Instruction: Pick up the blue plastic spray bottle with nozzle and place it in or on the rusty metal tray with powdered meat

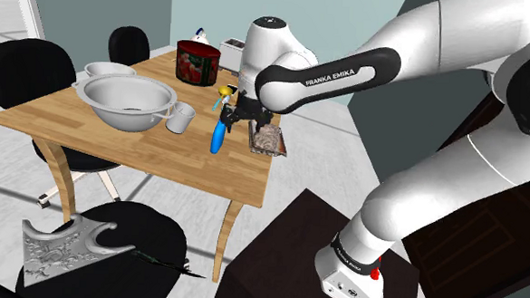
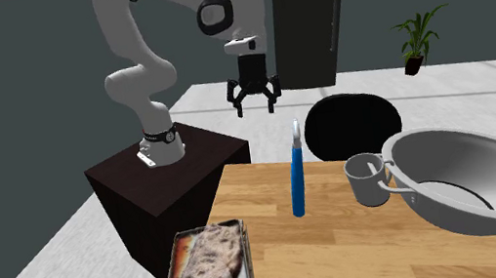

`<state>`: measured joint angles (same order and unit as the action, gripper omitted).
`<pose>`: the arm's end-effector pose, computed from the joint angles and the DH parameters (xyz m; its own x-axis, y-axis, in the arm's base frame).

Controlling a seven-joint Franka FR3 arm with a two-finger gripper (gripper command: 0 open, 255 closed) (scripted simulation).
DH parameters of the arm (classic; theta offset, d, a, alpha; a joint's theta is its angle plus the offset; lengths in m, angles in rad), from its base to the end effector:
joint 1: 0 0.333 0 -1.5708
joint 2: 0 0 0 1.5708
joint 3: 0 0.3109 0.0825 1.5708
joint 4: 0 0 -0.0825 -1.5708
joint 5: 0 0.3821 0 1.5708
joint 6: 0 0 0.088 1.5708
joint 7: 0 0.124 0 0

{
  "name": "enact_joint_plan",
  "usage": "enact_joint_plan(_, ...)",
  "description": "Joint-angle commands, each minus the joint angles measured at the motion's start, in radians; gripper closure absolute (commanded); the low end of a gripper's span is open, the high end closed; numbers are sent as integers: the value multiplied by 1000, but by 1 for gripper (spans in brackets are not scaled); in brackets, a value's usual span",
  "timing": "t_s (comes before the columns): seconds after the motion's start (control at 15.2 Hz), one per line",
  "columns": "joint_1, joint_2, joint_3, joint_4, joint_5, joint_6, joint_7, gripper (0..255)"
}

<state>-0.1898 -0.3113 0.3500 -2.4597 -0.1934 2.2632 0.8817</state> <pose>0.4471 0.0640 0.3947 0.7991 -0.5475 0.2485 -0.5848 -0.8038 0.1093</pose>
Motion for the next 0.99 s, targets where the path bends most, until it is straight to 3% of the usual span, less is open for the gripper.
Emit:
enact_joint_plan(0.0, -41, 76, 35, 33, -70, 52, 130, 0)
enact_joint_plan(0.33, -110, 289, 90, 162, -310, 109, 477, 0)
enact_joint_plan(0.66, -98, 493, 59, 332, -536, 85, 786, 0)
enact_joint_plan(0.92, -94, 534, 40, 345, -576, 106, 817, 0)
